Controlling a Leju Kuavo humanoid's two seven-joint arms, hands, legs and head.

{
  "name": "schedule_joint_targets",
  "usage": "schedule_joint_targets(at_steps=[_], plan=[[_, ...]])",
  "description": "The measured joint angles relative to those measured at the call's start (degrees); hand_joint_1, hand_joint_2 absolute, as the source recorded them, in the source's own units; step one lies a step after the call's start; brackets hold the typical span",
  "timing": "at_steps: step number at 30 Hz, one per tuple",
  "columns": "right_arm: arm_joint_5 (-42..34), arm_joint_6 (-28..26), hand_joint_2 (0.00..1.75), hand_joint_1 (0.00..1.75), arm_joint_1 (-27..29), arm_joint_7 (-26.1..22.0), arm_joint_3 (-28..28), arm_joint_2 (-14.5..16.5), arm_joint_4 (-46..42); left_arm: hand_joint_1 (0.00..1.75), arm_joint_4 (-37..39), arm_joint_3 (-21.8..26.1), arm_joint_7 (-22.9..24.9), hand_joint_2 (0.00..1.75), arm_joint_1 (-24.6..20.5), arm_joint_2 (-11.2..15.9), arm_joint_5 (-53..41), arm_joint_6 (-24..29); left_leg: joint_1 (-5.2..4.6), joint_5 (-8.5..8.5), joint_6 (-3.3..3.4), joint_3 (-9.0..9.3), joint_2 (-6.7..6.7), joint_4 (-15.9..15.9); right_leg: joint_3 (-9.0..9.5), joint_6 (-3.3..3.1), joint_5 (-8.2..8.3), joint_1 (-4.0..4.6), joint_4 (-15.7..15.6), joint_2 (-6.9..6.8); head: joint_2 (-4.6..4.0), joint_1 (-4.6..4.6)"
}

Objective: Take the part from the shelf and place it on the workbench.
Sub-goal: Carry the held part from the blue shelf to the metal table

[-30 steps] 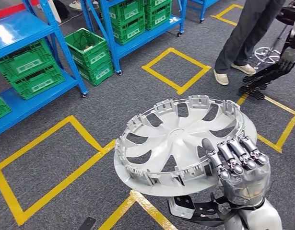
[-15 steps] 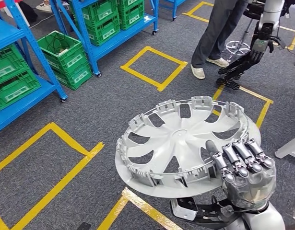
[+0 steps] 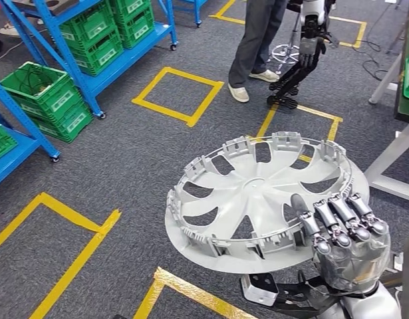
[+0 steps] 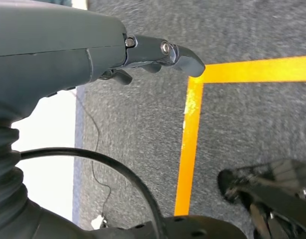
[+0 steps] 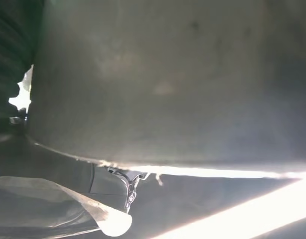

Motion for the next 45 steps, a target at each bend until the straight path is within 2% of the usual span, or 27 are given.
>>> schedule_joint_targets(at_steps=[2,4,6,7,9,11,13,14,15,17,19,21,23,24,25,27,28,29,31,33,35,37,39,41,43,44,45], plan=[[0.00,0.00,1.75,1.75,-0.05,-0.20,-0.15,0.00,-0.01,0.00,0.01,-0.02,-0.29,1.75,-0.07,0.18,-0.12,0.37,-0.05,4.02,0.90,2.99,-2.67,-7.74,-0.03,0.13,0.05,0.03,0.11,1.27,0.00,0.05],[0.00,0.00,1.75,1.75,-0.01,-0.55,-0.37,0.01,-0.10,0.00,0.02,-0.08,-1.10,1.75,-0.26,0.21,-0.45,1.74,-0.16,5.01,1.24,4.44,-4.71,-11.70,-0.61,0.65,0.28,-0.23,0.25,2.37,0.01,-0.06],[0.00,0.00,1.75,1.75,0.31,-1.00,-0.58,0.04,-0.32,0.00,-0.01,-0.13,-1.86,1.75,-0.60,-0.10,-0.68,3.74,-0.19,4.95,1.17,4.64,-4.05,-12.55,-1.14,1.42,0.62,-0.47,0.17,3.50,0.01,-0.23],[-0.01,0.00,1.75,1.75,0.56,-1.21,-0.67,0.06,-0.44,0.00,-0.03,-0.13,-2.06,1.75,-0.80,-0.22,-0.65,4.55,-0.06,5.17,1.26,4.77,-3.41,-12.95,-1.48,1.74,0.49,-0.44,0.35,3.38,0.02,-0.19],[-0.02,0.00,1.75,1.75,0.76,-1.37,-0.78,0.09,-0.65,0.00,-0.08,-0.10,-2.19,1.75,-1.25,-0.31,-0.23,5.41,0.28,5.63,1.56,5.14,-1.93,-13.80,-3.25,2.27,-1.57,-0.25,3.55,1.12,0.01,0.23],[-0.02,0.01,1.75,1.75,0.70,-1.31,-0.82,0.09,-0.70,0.00,-0.09,0.08,-2.20,1.75,-1.59,-0.13,0.62,5.63,0.21,5.71,1.73,5.23,-0.41,-13.94,-6.72,2.75,-5.09,-0.40,10.68,-1.82,0.01,0.67],[-0.01,0.02,1.75,1.75,0.68,-1.08,-0.83,0.09,-0.64,0.00,-0.13,0.58,-2.34,1.75,-1.84,0.06,1.51,5.90,0.16,5.63,1.63,5.22,1.11,-13.87,-9.14,3.14,-6.33,-0.66,15.63,-2.84,0.01,0.72],[0.00,0.02,1.75,1.75,0.68,-0.93,-0.84,0.09,-0.60,0.00,-0.19,0.90,-2.49,1.75,-2.02,0.16,1.85,6.03,0.18,5.56,1.53,5.25,1.79,-13.85,-8.89,3.24,-5.47,-0.76,15.19,-3.15,0.01,0.72],[0.00,0.02,1.75,1.75,0.67,-0.80,-0.84,0.09,-0.55,0.00,-0.28,1.20,-2.67,1.75,-2.27,0.26,2.08,6.14,0.21,5.46,1.38,5.32,2.34,-13.81,-7.36,3.29,-3.74,-0.85,12.33,-3.56,0.01,0.73],[0.00,0.02,1.75,1.75,0.55,-0.60,-0.85,0.09,-0.50,0.00,-0.49,1.66,-2.90,1.75,-2.83,0.49,2.31,6.27,0.08,5.12,0.85,5.50,3.24,-13.61,-2.80,3.15,-0.77,-0.79,4.17,-5.35,0.01,0.73],[0.00,0.02,1.75,1.75,0.41,-0.48,-0.88,0.09,-0.45,0.00,-0.64,2.08,-2.98,1.75,-3.21,0.78,2.37,6.33,-0.20,4.87,0.23,5.63,3.96,-13.39,-0.37,2.48,0.01,-0.51,0.01,-6.25,0.01,0.66],[0.00,0.02,1.75,1.75,0.38,-0.44,-0.91,0.09,-0.40,0.00,-0.74,2.38,-3.01,1.75,-3.40,0.92,2.38,6.34,-0.23,4.81,-0.28,5.78,4.71,-13.39,-0.40,1.64,0.04,-0.32,-0.11,-5.34,0.01,0.60],[0.00,0.02,1.75,1.75,0.38,-0.44,-0.92,0.11,-0.38,0.00,-0.90,2.49,-3.02,1.75,-3.54,1.02,2.40,6.36,0.02,3.64,-0.84,5.51,3.84,-12.29,-0.45,0.94,0.23,-0.40,-0.26,-4.44,0.01,0.53],[0.00,0.02,1.75,1.75,0.35,-0.44,-0.92,0.13,-0.38,0.00,-0.97,2.51,-3.03,1.75,-3.56,1.08,2.41,6.37,0.12,2.15,-1.06,4.65,2.85,-10.12,-0.43,0.61,0.34,-0.48,-0.36,-4.00,0.00,0.44],[0.00,0.02,1.75,1.75,0.33,-0.44,-0.92,0.15,-0.37,0.00,-1.00,2.53,-3.04,1.75,-3.53,1.13,2.41,6.38,0.17,0.17,-1.16,3.20,1.72,-6.69,-0.43,0.37,0.39,-0.50,-0.38,-3.56,0.00,0.35],[0.00,0.02,1.75,1.75,0.32,-0.44,-0.92,0.17,-0.30,0.00,-1.01,2.55,-3.05,1.75,-3.37,1.18,2.42,6.38,0.15,-3.36,-1.08,-0.51,0.78,1.55,-0.45,0.13,0.42,-0.29,-0.36,-2.42,0.00,0.27],[0.00,0.02,1.75,1.75,0.34,-0.44,-0.92,0.17,-0.26,0.00,-1.01,2.56,-3.05,1.75,-3.30,1.22,2.42,6.38,0.12,-3.79,-0.93,-1.70,0.69,3.94,-0.44,0.09,0.44,-0.16,-0.35,-1.73,0.00,0.27],[0.00,0.02,1.75,1.75,0.35,-0.44,-0.92,0.17,-0.22,0.00,-1.01,2.57,-3.05,1.75,-3.27,1.28,2.43,6.38,0.06,-3.02,-0.70,-1.94,0.61,4.12,-0.40,0.07,0.46,-0.03,-0.33,-1.02,0.00,0.27],[0.00,0.02,1.75,1.75,0.35,-0.42,-0.92,0.17,-0.19,0.00,-1.02,2.59,-3.14,1.75,-3.32,1.38,2.43,6.43,-0.10,1.30,0.02,0.53,-0.40,-2.00,-0.23,0.06,0.48,0.09,-0.29,0.36,0.01,0.28],[0.01,0.02,1.75,1.75,0.25,-0.30,-0.92,0.17,-0.14,0.00,-1.06,2.69,-3.53,1.75,-3.42,1.54,2.38,6.54,-0.11,4.61,0.83,3.60,-3.54,-9.39,-0.38,0.27,0.58,0.05,-0.14,1.55,0.01,0.34],[0.01,0.02,1.75,1.75,0.10,0.02,-0.92,0.17,0.00,0.00,-1.23,2.85,-4.17,1.75,-3.67,1.67,2.30,6.65,-0.16,5.02,1.08,4.53,-5.35,-12.19,-1.05,0.82,0.85,-0.19,0.01,2.61,0.01,0.23],[0.01,0.02,1.75,1.75,-0.03,0.42,-0.91,0.17,0.21,0.00,-1.75,2.98,-4.83,1.75,-4.16,1.65,2.11,6.70,-0.16,5.17,1.10,4.60,-4.36,-12.90,-1.72,1.48,1.10,-0.41,0.01,3.45,0.01,0.08],[0.00,0.02,1.75,1.75,-0.49,0.81,-0.84,0.15,0.48,0.00,-2.36,3.23,-5.32,1.75,-4.95,1.58,1.90,6.66,0.04,5.61,1.40,4.84,-3.05,-13.61,-2.93,2.04,-0.08,-0.31,1.73,1.61,0.01,0.29],[0.00,0.02,1.75,1.75,-1.27,1.26,-0.59,0.13,0.90,0.00,-2.73,3.57,-5.63,1.75,-5.72,1.53,1.80,6.50,0.07,5.78,1.62,4.96,-1.53,-13.90,-5.96,2.60,-3.39,-0.21,7.83,-1.50,0.01,0.55],[0.00,0.03,1.75,1.75,-1.67,1.74,-0.30,0.05,1.36,0.00,-2.94,3.90,-5.91,1.75,-6.09,1.53,1.82,6.27,0.04,5.72,1.66,4.94,0.12,-13.84,-9.37,3.15,-5.98,-0.43,14.86,-2.64,0.01,0.62],[0.00,0.03,1.75,1.75,-1.70,1.92,-0.17,-0.02,1.57,0.00,-3.02,4.07,-6.11,1.75,-6.23,1.53,1.86,6.14,0.04,5.66,1.62,4.96,0.92,-13.83,-9.93,3.35,-5.87,-0.58,16.06,-2.86,0.00,0.63],[0.01,0.03,1.75,1.75,-1.71,2.03,-0.06,-0.08,1.77,0.00,-3.09,4.21,-6.30,1.75,-6.40,1.52,1.90,6.01,0.06,5.59,1.53,5.00,1.60,-13.80,-9.32,3.49,-4.76,-0.73,14.96,-3.10,0.00,0.63]])
